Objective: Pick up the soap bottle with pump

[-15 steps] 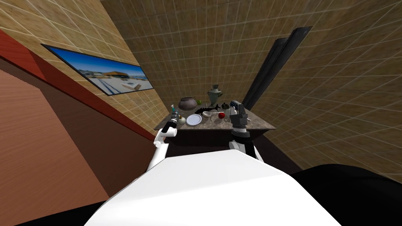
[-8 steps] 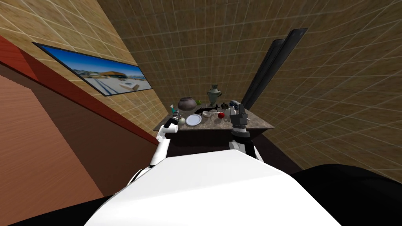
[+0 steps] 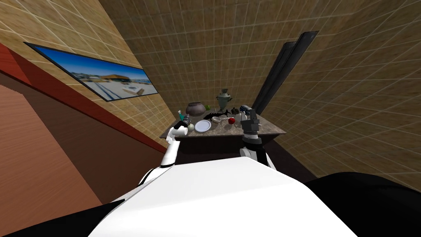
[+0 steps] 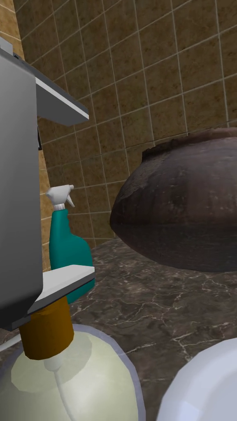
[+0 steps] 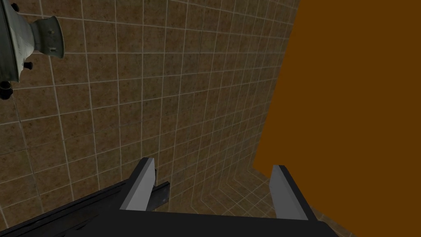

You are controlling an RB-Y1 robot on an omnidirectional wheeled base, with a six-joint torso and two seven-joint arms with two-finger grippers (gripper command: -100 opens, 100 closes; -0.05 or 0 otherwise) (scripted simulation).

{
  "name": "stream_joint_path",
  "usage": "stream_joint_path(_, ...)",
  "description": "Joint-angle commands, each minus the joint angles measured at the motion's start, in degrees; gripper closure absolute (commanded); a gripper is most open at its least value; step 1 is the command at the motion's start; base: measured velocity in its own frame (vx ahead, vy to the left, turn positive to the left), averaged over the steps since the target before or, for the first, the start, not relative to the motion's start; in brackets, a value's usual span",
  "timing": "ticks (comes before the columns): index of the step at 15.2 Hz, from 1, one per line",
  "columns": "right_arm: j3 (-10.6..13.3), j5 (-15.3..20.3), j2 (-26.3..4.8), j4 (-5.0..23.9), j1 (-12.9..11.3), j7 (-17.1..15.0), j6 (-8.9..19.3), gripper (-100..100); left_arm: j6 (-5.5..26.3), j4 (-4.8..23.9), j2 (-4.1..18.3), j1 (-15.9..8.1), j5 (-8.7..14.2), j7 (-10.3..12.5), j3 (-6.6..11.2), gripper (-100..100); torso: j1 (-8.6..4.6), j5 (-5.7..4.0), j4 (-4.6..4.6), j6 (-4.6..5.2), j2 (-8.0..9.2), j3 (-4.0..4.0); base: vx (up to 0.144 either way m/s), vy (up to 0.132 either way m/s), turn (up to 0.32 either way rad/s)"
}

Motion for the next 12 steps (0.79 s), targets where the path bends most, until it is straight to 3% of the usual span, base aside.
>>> stream_joint_path(1,0.00,0.00,0.00,0.00,0.00,0.00,0.00,0,2.86,2.28,-0.22,-2.86,0.32,0.54,0.17,-100,0.00,0.00,0.00,0.00,0.00,0.00,0.008,0.022,-0.029)
stream_joint_path(4,0.00,0.00,0.00,0.00,0.00,0.00,0.00,0,5.17,2.28,-0.22,-3.23,0.32,0.54,0.17,-100,0.01,0.00,0.00,0.01,0.00,0.00,0.006,0.022,-0.025)
stream_joint_path(5,0.00,0.00,0.00,0.00,0.00,0.00,0.00,0,7.02,4.61,-0.39,-5.85,0.68,1.04,0.35,-100,-0.01,0.00,0.00,0.00,0.01,0.01,0.006,0.024,-0.032)
stream_joint_path(8,0.00,0.00,0.00,0.00,0.00,0.00,0.00,0,9.34,4.61,-0.39,-6.23,0.68,1.04,0.35,-100,0.02,0.00,0.00,0.01,0.01,0.01,0.005,0.026,-0.025)
stream_joint_path(9,0.00,0.00,0.00,0.00,0.00,0.00,0.00,0,11.37,6.92,-0.59,-8.76,1.03,1.52,0.56,-100,0.00,0.00,0.00,0.00,0.01,0.01,0.006,0.026,-0.029)
stream_joint_path(11,0.00,0.00,0.00,0.00,0.00,0.00,0.00,0,13.52,6.92,-0.59,-9.18,1.03,1.52,0.56,-100,0.03,0.00,0.01,0.02,-0.01,0.00,0.010,0.032,-0.032)
stream_joint_path(12,0.00,0.00,0.00,0.00,0.00,0.00,0.00,0,14.89,9.21,-0.82,-11.64,1.37,1.99,0.77,-100,0.03,0.00,0.00,0.00,-0.01,0.00,0.010,0.039,-0.034)
